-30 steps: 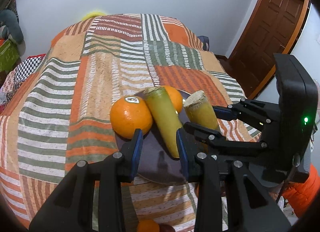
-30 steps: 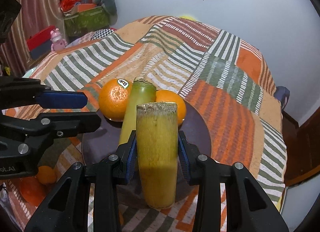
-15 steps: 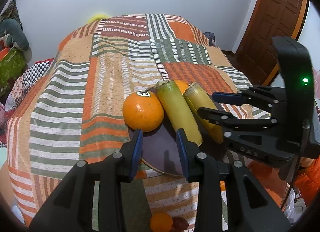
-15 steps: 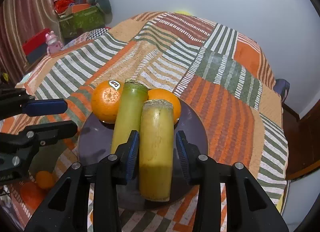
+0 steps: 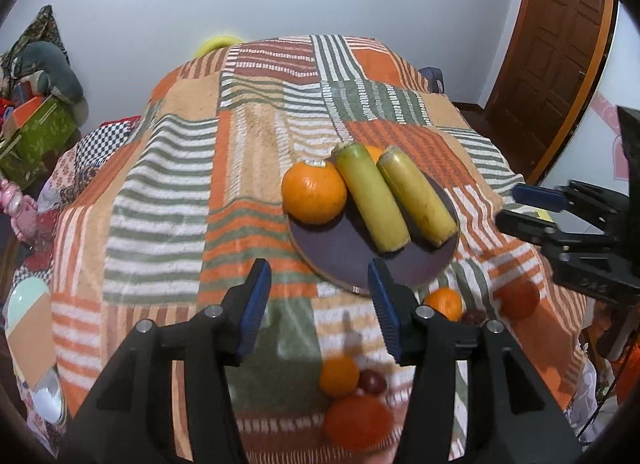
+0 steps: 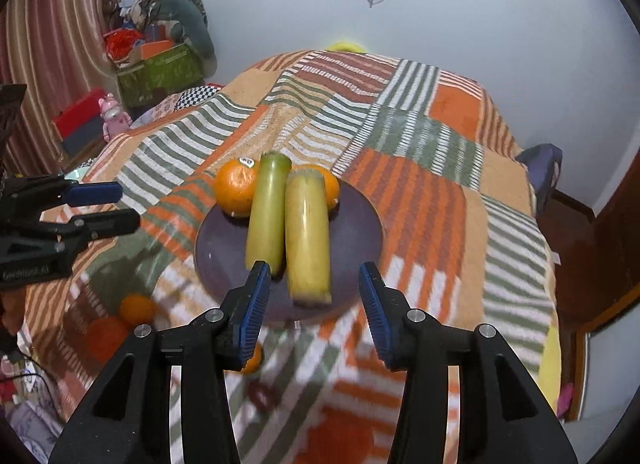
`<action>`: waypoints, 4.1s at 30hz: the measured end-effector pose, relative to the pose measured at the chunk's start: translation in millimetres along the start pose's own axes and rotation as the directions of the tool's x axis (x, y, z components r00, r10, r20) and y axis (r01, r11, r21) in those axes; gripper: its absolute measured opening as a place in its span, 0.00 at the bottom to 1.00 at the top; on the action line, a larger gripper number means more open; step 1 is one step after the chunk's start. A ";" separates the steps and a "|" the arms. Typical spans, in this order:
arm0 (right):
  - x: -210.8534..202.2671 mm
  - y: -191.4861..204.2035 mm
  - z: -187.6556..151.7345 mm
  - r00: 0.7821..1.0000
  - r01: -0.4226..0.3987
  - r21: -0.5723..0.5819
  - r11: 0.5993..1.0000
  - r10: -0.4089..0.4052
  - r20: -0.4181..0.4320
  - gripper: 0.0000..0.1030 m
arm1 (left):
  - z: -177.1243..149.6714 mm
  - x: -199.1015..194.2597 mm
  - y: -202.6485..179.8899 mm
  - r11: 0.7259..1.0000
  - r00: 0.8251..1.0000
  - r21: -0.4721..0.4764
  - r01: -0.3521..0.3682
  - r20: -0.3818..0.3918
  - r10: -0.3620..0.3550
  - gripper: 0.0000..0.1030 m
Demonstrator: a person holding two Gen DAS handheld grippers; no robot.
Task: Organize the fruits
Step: 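Withdraw both tools and move them toward the red tomatoes, then grasp a large red tomato with the left tool while the right tool grasps another, then carry both red tomatoes over the purple plate beside the oranges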
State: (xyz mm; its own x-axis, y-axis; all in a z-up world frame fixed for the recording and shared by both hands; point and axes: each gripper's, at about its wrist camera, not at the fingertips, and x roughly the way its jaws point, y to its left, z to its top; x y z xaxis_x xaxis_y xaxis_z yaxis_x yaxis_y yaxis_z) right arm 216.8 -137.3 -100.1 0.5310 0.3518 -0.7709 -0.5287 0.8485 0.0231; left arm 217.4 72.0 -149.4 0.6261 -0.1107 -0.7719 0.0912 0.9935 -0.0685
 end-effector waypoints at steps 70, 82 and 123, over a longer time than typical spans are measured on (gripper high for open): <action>-5.3 -29.2 -51.2 1.000 0.001 0.162 0.987 -0.002 0.006 0.41 | -40.8 -13.6 -10.1 0.998 0.997 -0.048 0.038 -0.066 -0.042 0.49; 3.8 -35.1 -12.1 0.997 0.020 0.119 0.993 -0.028 0.069 0.41 | 6.5 4.4 -16.5 0.999 0.999 -0.009 0.045 -0.013 -0.045 0.49; 105.2 -37.9 30.0 0.998 0.010 0.044 0.999 -0.007 -0.055 0.41 | 32.5 120.3 -8.1 0.997 0.982 0.001 0.078 -0.170 -0.077 0.49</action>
State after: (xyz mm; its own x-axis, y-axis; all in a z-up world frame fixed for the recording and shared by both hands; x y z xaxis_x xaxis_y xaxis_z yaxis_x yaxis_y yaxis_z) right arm 312.6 -120.7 -163.0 0.4978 0.3235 -0.8047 -0.4941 0.8683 0.0434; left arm 317.1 49.7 -221.1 0.4766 -0.1802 -0.8604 0.1404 0.9818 -0.1279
